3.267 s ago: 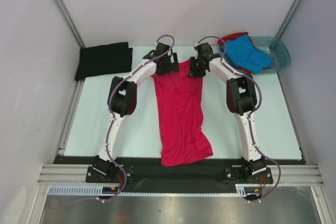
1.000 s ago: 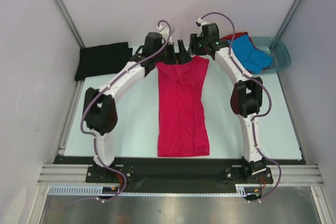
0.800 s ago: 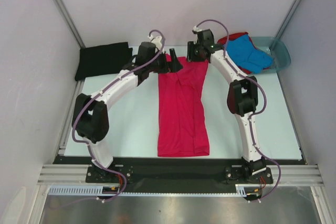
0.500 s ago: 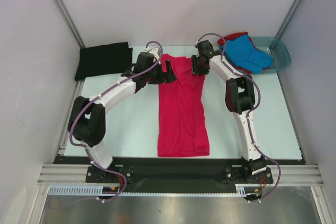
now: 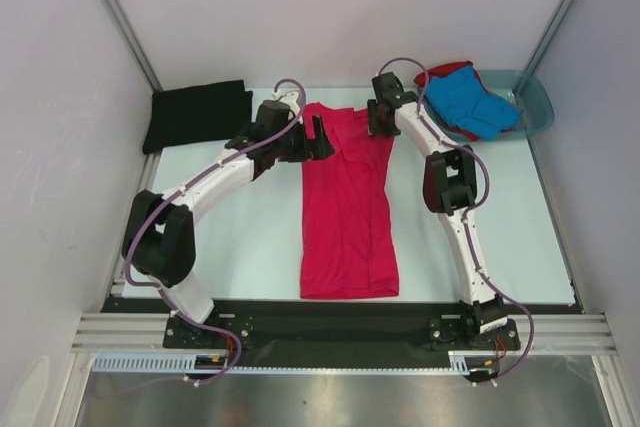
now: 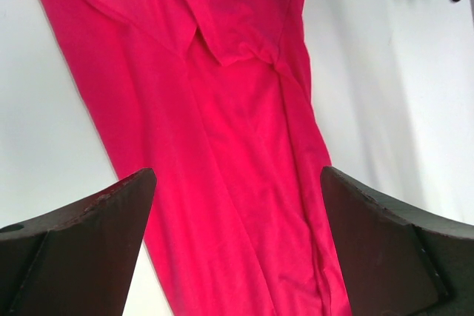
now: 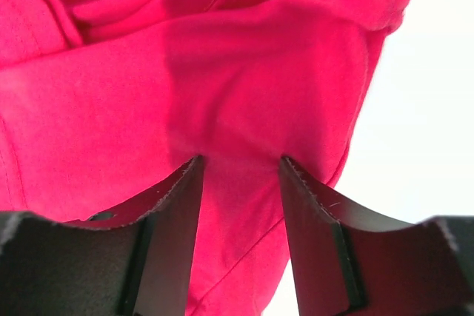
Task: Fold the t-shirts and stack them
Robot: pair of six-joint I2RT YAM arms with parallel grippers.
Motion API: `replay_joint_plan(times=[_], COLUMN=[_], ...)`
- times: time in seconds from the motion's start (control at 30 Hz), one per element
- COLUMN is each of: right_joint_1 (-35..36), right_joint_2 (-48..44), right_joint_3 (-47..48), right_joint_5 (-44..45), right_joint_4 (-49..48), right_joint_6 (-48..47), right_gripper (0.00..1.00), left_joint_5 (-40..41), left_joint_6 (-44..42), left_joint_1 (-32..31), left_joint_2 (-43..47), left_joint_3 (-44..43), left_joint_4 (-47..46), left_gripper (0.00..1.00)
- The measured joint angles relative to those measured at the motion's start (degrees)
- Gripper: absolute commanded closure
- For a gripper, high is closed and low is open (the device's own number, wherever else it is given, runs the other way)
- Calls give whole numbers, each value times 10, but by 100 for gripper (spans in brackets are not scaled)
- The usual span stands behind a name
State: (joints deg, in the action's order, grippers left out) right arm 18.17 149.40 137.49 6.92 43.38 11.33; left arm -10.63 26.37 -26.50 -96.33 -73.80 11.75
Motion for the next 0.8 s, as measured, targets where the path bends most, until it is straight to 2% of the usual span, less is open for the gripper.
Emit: replay_joint_plan(times=[0.4,0.6,0.67,0.8], right_joint_1=[-14,-20,-22,-23], right_joint_2=[47,49,32,-45], right_joint_3=[75,73,44,-95], right_joint_5=[2,-9,-19,-45], right_joint_4=[-9,-21,-41,-106], right_joint_6=[-6,-10,-16,-25], right_gripper=[43,42,43,43], left_joint_5=[1,2,6,31], left_joint_6=[-10,-14,-15,-15], left_joint_1=[0,0,0,0], left_joint_2=[0,0,0,0], left_joint_3=[6,6,7,16], left_joint_4=[23,26,26,24], left_gripper=[0,0,0,0])
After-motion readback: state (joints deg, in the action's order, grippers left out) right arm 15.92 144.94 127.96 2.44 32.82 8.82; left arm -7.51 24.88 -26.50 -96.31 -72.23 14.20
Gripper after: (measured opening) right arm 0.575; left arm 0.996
